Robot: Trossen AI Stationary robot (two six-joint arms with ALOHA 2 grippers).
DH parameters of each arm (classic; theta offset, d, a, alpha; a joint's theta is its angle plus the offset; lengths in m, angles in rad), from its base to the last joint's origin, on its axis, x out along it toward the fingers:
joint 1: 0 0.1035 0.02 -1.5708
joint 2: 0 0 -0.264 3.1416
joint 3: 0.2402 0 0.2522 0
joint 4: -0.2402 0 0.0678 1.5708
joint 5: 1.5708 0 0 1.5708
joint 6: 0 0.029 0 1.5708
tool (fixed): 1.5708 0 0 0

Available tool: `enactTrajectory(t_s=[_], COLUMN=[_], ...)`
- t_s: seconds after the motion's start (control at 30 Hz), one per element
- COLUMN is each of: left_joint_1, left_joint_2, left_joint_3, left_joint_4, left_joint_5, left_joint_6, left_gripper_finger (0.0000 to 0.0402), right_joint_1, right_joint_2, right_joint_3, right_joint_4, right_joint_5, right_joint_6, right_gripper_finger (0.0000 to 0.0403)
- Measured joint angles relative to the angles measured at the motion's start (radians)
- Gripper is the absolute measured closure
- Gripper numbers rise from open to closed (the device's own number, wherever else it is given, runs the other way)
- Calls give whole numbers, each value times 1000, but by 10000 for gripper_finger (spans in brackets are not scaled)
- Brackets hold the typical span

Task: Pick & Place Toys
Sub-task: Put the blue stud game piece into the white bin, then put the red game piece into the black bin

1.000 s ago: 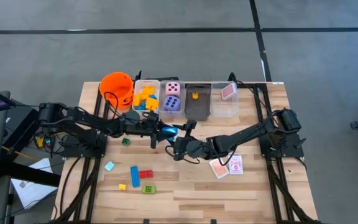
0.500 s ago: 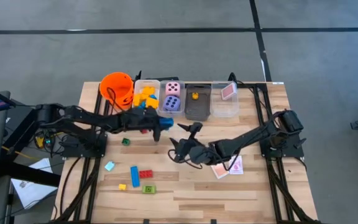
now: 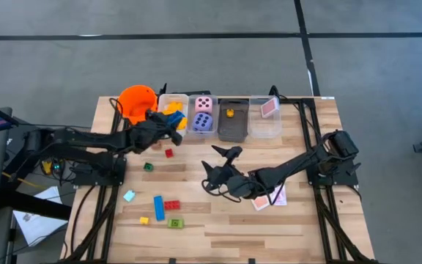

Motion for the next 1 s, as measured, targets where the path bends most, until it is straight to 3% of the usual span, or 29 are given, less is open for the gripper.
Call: enactTrajectory(t_s=[0.33,0.57,1.0], left_joint_1=[155,279,314], left_joint_2=[-6,39,79], left_joint_3=[0,0,0], left_joint_4=[-41,-25,6], left_joint_5=[-1,141,172], left_joint_6=[0,0,-1], left_gripper_finger=[260,258,165], right_joint_1=[-1,-1,0], right_joint_2=[0,0,0], right_joint_3=[0,0,0], right_joint_4=[3,12,25], right_joint_5=[-1,-2,-2], right_joint_6=[48,50,55], right_gripper_finger=[68,68,68])
